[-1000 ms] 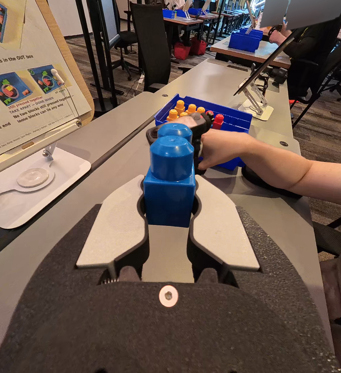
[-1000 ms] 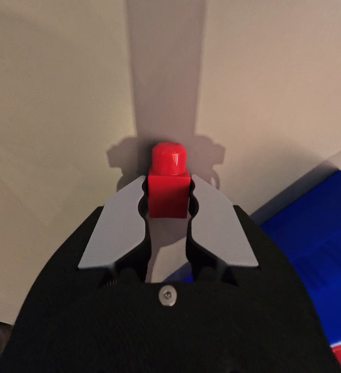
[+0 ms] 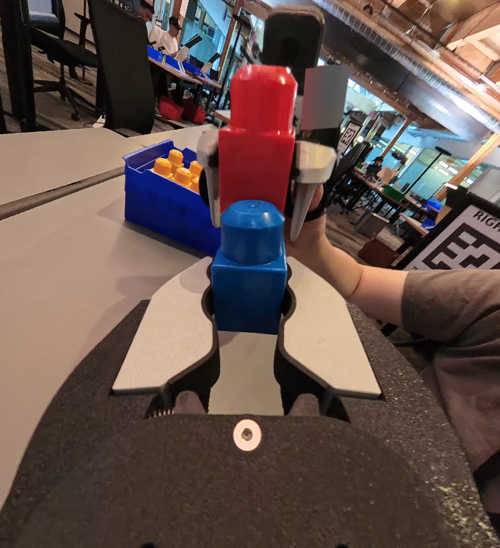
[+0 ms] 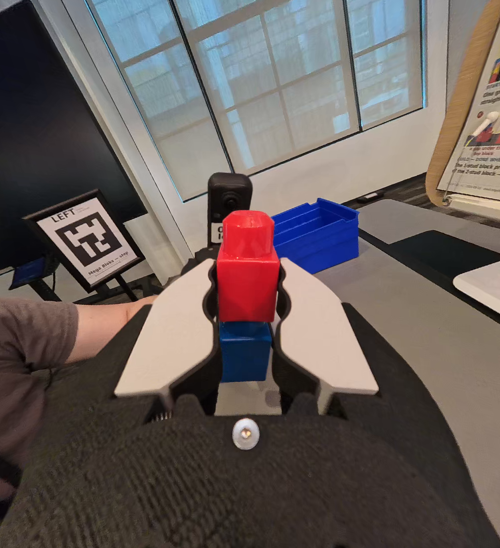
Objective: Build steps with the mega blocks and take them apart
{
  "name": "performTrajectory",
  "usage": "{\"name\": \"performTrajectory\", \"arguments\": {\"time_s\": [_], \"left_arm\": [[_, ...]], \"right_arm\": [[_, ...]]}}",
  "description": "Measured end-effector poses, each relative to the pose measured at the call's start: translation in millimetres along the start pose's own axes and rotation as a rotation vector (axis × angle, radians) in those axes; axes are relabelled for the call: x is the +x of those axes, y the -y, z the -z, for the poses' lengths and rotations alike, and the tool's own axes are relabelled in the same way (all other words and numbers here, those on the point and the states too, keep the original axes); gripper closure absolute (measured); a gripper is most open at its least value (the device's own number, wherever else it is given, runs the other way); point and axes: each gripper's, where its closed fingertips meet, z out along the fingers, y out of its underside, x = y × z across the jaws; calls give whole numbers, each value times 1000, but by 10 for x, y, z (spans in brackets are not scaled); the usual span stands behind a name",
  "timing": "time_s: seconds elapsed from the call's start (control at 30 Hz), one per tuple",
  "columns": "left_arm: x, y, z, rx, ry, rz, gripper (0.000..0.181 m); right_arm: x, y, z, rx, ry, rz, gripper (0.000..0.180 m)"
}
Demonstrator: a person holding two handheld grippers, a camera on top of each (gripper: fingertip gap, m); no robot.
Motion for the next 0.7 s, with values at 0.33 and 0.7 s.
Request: {"name": "performTrajectory", "arguments": {"time_s": [0.33, 0.7], "left_arm": [[-10, 23, 39, 43, -52, 109, 140], [2, 66, 73, 43, -50, 85, 140]], "right_arm": [[41, -25, -40, 110, -45, -23, 143], [17, -45, -38, 28, 12, -60, 143]]}}
